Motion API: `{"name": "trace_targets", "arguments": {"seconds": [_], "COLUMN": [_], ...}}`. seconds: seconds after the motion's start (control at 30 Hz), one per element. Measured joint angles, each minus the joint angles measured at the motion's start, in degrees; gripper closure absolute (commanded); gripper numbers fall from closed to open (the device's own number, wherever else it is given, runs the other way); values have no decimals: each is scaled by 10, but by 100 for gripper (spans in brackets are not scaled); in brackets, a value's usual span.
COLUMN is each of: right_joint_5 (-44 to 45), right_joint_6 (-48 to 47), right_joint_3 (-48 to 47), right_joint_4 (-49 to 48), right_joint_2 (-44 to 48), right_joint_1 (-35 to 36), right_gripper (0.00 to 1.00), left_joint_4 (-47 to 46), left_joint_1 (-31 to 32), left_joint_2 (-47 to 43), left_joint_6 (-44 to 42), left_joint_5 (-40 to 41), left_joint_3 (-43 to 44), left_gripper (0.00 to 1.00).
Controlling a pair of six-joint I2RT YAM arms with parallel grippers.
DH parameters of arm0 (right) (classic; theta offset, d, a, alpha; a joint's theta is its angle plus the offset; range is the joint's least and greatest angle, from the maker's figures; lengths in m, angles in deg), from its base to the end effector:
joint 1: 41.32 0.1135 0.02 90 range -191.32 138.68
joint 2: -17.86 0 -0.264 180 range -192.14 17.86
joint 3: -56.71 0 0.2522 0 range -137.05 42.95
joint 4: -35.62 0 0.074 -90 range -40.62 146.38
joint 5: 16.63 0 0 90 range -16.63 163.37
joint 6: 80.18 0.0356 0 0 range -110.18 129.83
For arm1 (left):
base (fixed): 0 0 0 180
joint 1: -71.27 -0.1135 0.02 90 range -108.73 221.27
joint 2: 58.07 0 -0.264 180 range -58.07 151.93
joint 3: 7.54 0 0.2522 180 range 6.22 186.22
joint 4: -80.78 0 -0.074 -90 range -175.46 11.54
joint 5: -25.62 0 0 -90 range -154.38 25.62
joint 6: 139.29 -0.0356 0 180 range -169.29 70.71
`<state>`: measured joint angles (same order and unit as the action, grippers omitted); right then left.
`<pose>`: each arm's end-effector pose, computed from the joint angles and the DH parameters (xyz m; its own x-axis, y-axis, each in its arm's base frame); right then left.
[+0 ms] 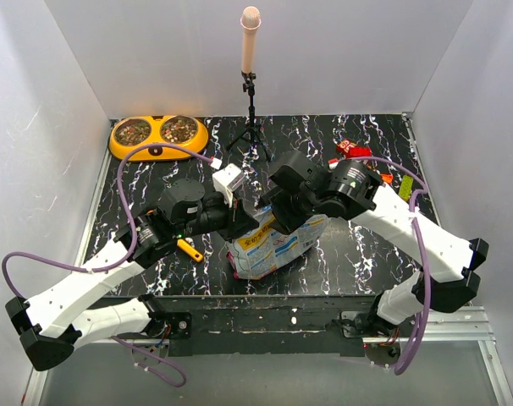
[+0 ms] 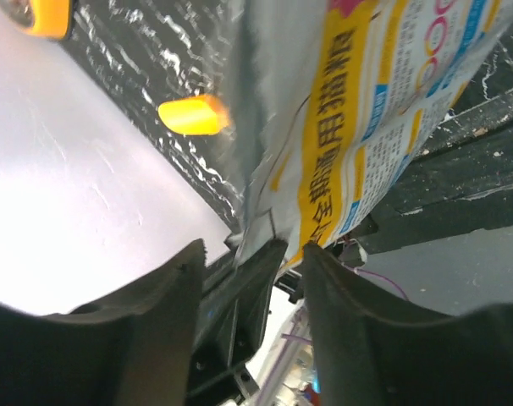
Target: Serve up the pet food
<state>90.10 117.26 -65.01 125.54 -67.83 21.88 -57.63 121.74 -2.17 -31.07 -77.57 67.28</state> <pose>0.1299 0.2344 0.4378 -0.6334 0.7725 -0.0452 0.5808 0.5132 0.6319 0.1279 -0.1678 0.3720 -0.5097 0.1394 -0.8490 0.7639 0.5273 -0.3720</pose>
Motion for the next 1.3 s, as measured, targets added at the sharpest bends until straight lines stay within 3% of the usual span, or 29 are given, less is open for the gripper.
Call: {"name": "trace_targets", "arguments": {"seconds": [0.17,0.3,0.43,0.5,0.53,0.57,0.73,0.93,1.0,1.03,1.3], "right_joint_5": [-17,-12,-18,-20,-20,-19,-17,-3,-1,1,-37], "right_joint_6": [22,19,2,-7,-14,-22,-59,-109,-129,-134,-146], "right_joint_3": [16,-25,-30,-33,-36,-40,-78,-107,-101,-101,-75], "right_joint_4": [7,7,7,7,9,13,47,16,16,16,9], "right_joint_2": [-8,-41,-51,-54,-56,-59,-71,-70,-65,-63,-41], "right_joint_1": [-27,-40,-54,-58,-59,-60,-63,-66,-66,-67,-73], "right_gripper": [50,36,30,49,82,98,99,99,71,63,46], "left_joint_4": [-1,-1,-1,-1,-1,-1,0,1,2,3,5], "left_joint_1": [0,-1,-1,-1,-1,-2,-5,-4,-4,-4,-4], "left_joint_2": [-2,-2,-2,-2,-2,-2,-1,-1,-2,-2,-1], "left_joint_6": [-7,-14,-18,-22,-24,-27,-35,-37,-38,-39,-61], "left_joint_5": [-8,-11,-13,-15,-15,-15,-16,-36,-39,-40,-52], "left_joint_3": [-2,-2,-2,-2,-2,-2,-2,-2,-2,-2,-2], "left_gripper": [100,100,100,100,100,100,100,100,100,100,100]}}
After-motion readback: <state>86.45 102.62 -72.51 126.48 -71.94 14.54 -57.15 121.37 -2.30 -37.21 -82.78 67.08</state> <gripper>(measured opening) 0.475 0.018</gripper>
